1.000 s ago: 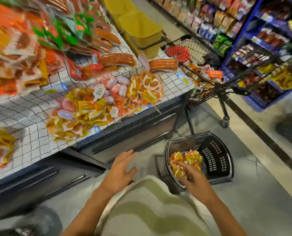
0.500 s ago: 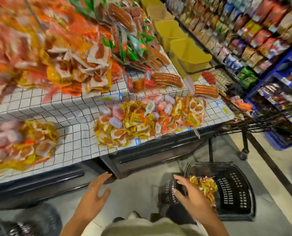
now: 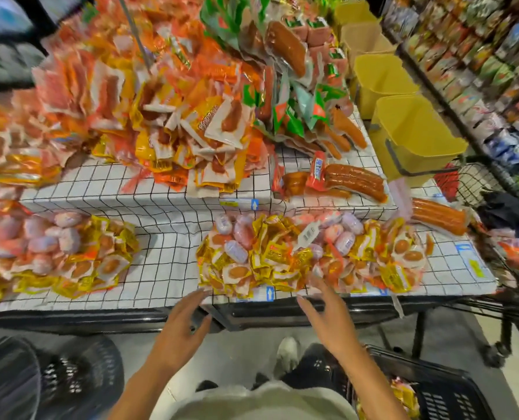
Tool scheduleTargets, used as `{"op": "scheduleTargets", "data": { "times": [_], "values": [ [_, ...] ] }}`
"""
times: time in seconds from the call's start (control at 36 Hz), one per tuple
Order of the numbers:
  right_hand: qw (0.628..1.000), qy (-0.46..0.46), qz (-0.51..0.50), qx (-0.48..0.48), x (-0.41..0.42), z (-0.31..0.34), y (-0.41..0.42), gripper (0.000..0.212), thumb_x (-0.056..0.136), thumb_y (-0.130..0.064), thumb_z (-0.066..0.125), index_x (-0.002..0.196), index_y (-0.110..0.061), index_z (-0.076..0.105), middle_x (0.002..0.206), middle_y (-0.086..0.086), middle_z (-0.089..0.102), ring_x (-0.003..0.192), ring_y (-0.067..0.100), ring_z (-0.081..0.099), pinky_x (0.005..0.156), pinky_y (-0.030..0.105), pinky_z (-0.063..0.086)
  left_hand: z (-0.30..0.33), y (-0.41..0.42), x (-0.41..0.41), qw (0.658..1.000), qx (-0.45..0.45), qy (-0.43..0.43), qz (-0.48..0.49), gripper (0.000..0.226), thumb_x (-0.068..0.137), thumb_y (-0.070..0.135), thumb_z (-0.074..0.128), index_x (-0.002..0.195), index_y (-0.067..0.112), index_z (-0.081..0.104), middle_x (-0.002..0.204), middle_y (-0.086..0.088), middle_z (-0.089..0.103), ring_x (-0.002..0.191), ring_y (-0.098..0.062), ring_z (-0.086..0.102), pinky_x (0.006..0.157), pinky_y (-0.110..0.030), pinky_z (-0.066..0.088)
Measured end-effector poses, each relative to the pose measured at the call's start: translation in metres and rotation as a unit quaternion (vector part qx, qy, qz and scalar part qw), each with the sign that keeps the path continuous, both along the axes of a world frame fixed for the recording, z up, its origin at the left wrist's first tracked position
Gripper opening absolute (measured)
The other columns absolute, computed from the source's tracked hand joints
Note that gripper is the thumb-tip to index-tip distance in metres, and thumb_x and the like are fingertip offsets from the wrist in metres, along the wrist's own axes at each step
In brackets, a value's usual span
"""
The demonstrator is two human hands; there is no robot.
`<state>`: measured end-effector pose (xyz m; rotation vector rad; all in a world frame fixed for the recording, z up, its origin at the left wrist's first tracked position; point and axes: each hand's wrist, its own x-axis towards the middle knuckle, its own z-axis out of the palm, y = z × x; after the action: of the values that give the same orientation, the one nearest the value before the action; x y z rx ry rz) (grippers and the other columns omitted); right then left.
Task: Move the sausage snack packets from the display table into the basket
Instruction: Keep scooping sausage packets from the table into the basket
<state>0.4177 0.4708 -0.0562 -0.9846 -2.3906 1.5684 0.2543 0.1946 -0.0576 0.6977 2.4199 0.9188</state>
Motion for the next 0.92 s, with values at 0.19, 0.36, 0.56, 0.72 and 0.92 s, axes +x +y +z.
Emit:
{"op": "scheduleTargets", "data": {
  "times": [0.19,0.36,0.56,0.72,0.92],
  "values": [
    [0.991,0.011,0.044,0.123,-0.073,0.002,0.037,0.107,0.085,-0.057,0.072,0.161,-0.034,0.0,0.167,-0.018,-0.001,0.155,0.009,0.001,0.126,0.036,0.012,0.013,0.04,-0.016,0.999,0.005,0.01,0.042,0.052,0.097,0.022,0.064,0.145,0.03,0.047,0.152,0.007,0.041,0.143,-0.013,0.037,0.104,-0.011,0.04],
    [0.959,-0.027,0.163,0.229,-0.116,-0.001,0.062,0.131,0.072,-0.062,0.082,0.161,-0.027,-0.009,0.168,-0.011,-0.013,0.15,0.005,-0.023,0.126,0.038,-0.007,0.019,0.06,-0.02,0.998,0.016,0.027,0.054,0.049,0.097,0.016,0.065,0.143,0.025,0.053,0.15,0.008,0.041,0.14,-0.007,0.035,0.103,-0.015,0.044],
    [0.956,-0.068,0.171,0.228,-0.135,-0.004,0.067,0.129,0.064,-0.066,0.084,0.161,-0.03,0.006,0.159,0.001,0.03,0.146,0.025,0.025,0.122,0.045,0.022,0.012,0.067,-0.036,0.998,0.033,0.031,0.034,0.05,0.097,0.016,0.065,0.144,0.028,0.052,0.149,0.011,0.042,0.14,0.007,0.03,0.11,-0.003,0.019],
    [0.95,-0.048,0.184,0.248,-0.131,-0.006,0.064,0.078,0.071,-0.061,0.082,0.137,-0.027,0.062,0.132,-0.009,0.053,0.125,0.016,0.047,0.101,0.032,0.045,0.011,0.068,-0.057,0.998,0.056,0.031,-0.013,0.051,0.097,0.014,0.065,0.143,0.03,0.05,0.148,0.011,0.043,0.139,0.009,0.029,0.114,-0.008,0.021],
    [0.978,-0.069,0.076,0.182,-0.127,0.013,0.058,0.07,0.07,-0.07,0.076,0.123,-0.026,0.071,0.105,-0.003,0.077,0.093,0.005,0.069,0.082,0.025,0.057,0.017,0.066,-0.075,0.995,0.085,0.043,-0.029,0.051,0.095,0.008,0.067,0.138,0.033,0.053,0.143,0.02,0.04,0.134,0.013,0.029,0.112,-0.008,0.022]
  ]
}}
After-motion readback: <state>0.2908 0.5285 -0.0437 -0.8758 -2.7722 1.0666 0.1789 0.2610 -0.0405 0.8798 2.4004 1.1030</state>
